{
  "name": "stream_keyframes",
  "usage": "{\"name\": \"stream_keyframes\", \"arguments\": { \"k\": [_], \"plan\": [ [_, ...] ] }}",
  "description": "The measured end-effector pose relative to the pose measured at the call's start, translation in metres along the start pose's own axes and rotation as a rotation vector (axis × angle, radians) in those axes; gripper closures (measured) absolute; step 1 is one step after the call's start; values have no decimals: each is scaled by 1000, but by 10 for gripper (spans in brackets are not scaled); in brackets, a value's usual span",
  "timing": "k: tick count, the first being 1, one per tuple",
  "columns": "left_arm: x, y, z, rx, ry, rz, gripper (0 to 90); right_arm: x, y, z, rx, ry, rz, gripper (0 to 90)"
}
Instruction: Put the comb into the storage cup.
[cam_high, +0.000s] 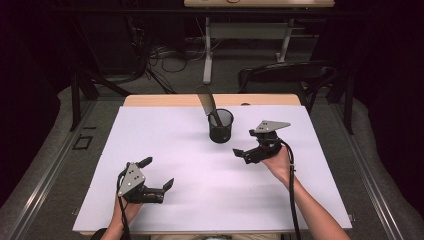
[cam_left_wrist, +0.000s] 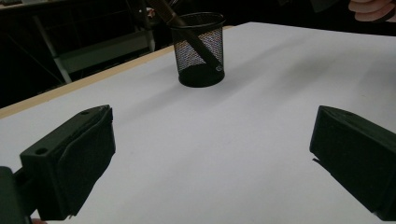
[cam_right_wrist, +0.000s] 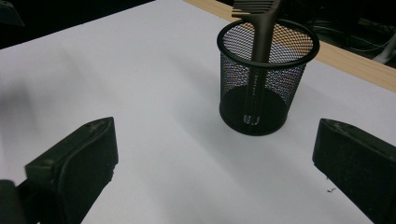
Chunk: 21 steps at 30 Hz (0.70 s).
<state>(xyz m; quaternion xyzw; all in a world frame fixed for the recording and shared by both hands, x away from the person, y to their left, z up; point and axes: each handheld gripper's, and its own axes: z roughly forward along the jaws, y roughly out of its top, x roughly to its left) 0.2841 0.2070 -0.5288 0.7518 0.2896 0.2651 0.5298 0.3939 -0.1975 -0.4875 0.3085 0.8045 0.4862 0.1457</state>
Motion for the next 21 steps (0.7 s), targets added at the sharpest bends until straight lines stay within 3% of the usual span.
{"name": "stream_keyframes", "arguments": {
  "k": [12,21],
  "plan": [
    [-1,0,0,3,-2,-2,2,9,-17,-24,33,-36,-30,1],
    [-1,0,0,4,-3,-4,1,18,-26,-38,48,-35,-41,0]
  ]
}}
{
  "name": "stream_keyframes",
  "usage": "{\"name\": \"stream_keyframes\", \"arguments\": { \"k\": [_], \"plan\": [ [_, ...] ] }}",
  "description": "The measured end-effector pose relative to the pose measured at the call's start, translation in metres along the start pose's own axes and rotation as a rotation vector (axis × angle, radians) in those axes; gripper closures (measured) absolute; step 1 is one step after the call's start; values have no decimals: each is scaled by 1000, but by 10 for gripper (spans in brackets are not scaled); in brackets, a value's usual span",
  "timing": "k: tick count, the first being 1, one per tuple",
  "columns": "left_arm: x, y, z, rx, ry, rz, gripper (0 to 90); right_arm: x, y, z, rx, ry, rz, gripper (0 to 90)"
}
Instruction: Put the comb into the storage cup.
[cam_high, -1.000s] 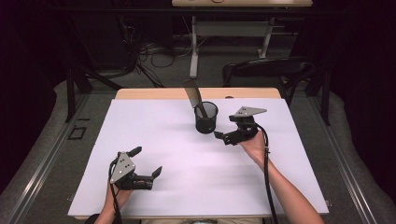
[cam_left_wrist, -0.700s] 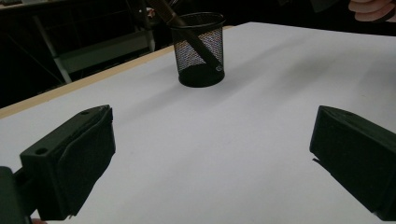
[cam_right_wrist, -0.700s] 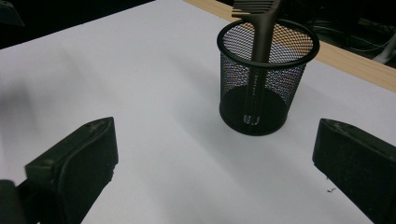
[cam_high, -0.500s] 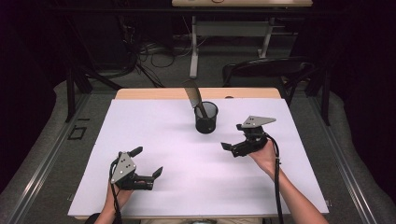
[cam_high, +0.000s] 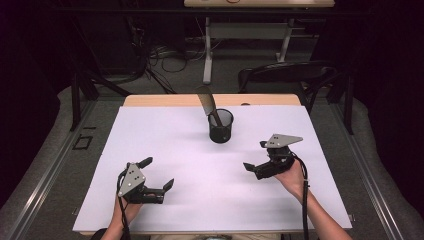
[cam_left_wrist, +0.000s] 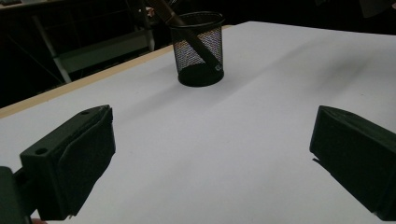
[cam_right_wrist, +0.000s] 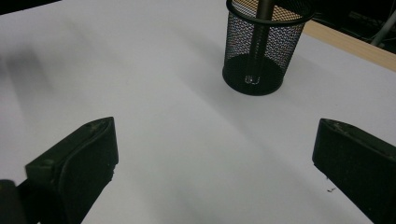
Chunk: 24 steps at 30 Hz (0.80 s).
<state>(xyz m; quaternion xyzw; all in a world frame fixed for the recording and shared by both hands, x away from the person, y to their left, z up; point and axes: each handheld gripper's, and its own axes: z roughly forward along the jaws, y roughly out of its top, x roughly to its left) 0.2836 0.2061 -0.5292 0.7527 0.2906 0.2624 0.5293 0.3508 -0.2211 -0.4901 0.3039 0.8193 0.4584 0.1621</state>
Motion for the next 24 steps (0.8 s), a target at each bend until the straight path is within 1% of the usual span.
{"name": "stream_keyframes", "arguments": {
  "k": [15,22,24],
  "plan": [
    [0,0,1,2,0,2,2,5,-20,-20,17,-17,-2,0],
    [1,0,1,4,-1,4,2,6,-26,-28,12,-19,-18,0],
    [1,0,1,4,0,3,1,7,-29,-30,16,-25,-25,0]
  ]
}}
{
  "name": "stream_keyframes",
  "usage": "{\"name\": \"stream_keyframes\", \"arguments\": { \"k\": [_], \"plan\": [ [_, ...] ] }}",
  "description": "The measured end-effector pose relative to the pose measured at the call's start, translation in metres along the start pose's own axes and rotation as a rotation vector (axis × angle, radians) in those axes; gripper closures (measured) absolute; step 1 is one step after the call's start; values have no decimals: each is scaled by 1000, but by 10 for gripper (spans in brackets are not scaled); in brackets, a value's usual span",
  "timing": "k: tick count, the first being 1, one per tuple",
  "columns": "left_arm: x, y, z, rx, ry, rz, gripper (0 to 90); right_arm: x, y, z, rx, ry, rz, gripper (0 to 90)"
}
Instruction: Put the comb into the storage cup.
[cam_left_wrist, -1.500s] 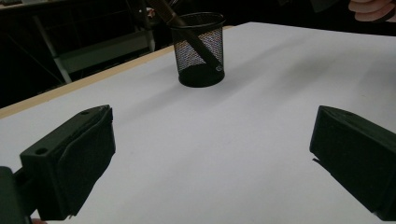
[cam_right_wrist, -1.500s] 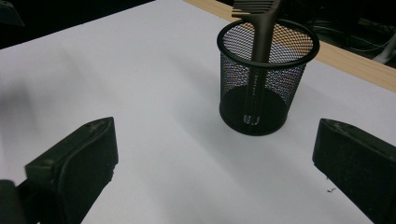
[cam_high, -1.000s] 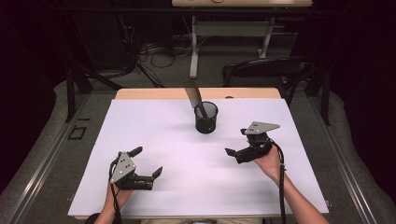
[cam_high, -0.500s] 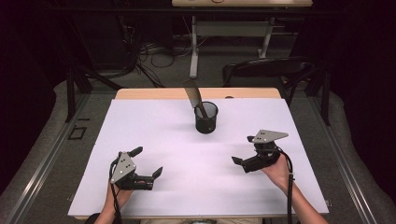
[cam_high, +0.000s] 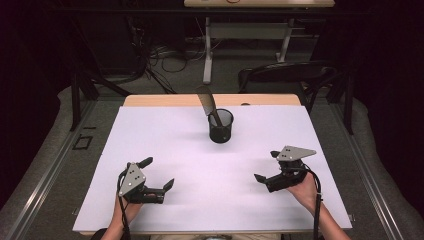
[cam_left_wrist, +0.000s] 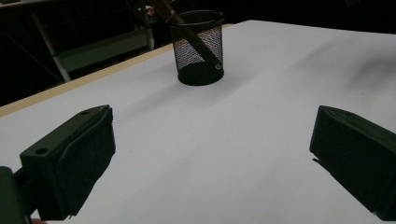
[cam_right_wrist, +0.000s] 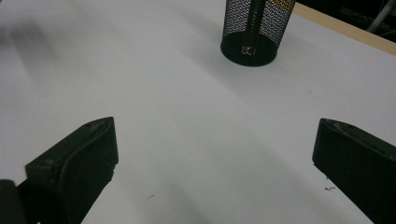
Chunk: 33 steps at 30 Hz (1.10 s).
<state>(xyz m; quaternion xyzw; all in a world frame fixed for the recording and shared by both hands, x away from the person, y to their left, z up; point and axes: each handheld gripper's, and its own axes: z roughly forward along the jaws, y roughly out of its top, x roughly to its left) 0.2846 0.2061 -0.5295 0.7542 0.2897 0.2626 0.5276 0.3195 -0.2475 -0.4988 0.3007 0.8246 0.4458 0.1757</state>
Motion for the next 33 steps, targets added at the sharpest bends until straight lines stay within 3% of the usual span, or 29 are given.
{"name": "stream_keyframes", "arguments": {
  "k": [33],
  "plan": [
    [-2,-1,1,10,-2,0,1,8,-32,-23,-22,-54,15,0]
  ]
}}
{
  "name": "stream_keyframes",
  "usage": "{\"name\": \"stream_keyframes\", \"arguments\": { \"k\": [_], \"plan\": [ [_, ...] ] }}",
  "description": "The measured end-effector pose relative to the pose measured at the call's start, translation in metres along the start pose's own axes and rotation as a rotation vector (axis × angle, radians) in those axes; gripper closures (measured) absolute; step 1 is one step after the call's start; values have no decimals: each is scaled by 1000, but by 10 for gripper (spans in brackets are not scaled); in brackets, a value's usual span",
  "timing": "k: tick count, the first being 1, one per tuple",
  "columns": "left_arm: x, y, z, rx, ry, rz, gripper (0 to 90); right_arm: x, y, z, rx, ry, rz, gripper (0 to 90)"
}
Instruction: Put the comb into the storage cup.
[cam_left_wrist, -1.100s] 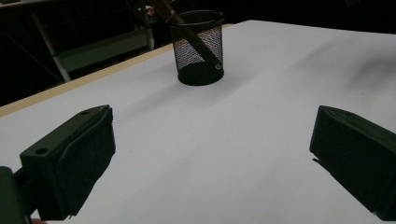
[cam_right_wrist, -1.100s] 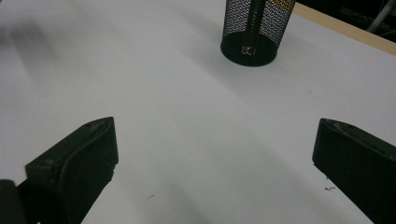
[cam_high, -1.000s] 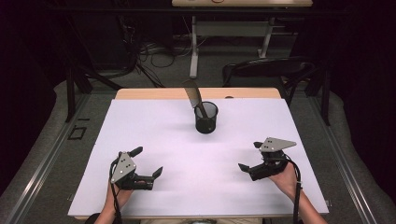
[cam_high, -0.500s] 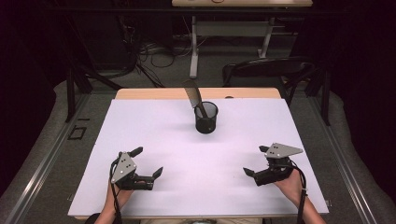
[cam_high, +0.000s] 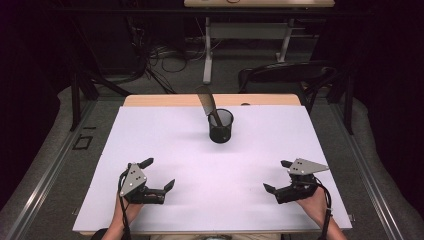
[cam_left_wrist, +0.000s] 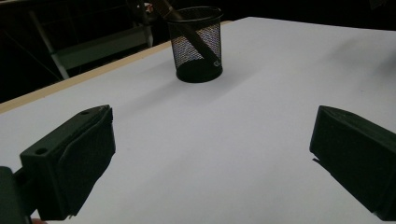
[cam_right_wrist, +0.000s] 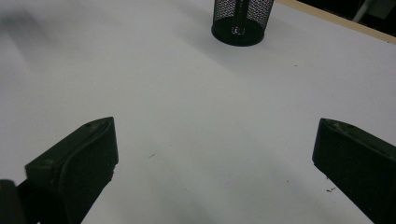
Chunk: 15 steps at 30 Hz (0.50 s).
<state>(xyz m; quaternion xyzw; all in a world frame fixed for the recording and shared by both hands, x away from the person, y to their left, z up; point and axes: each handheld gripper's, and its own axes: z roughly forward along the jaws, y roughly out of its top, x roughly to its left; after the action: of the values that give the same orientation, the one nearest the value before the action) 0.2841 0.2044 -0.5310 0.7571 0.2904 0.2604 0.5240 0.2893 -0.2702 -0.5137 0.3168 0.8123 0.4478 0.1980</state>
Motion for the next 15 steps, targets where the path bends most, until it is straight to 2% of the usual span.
{"name": "stream_keyframes", "arguments": {
  "k": [15],
  "plan": [
    [0,0,0,6,-3,1,1,2,-5,0,-12,-5,1,0]
  ]
}}
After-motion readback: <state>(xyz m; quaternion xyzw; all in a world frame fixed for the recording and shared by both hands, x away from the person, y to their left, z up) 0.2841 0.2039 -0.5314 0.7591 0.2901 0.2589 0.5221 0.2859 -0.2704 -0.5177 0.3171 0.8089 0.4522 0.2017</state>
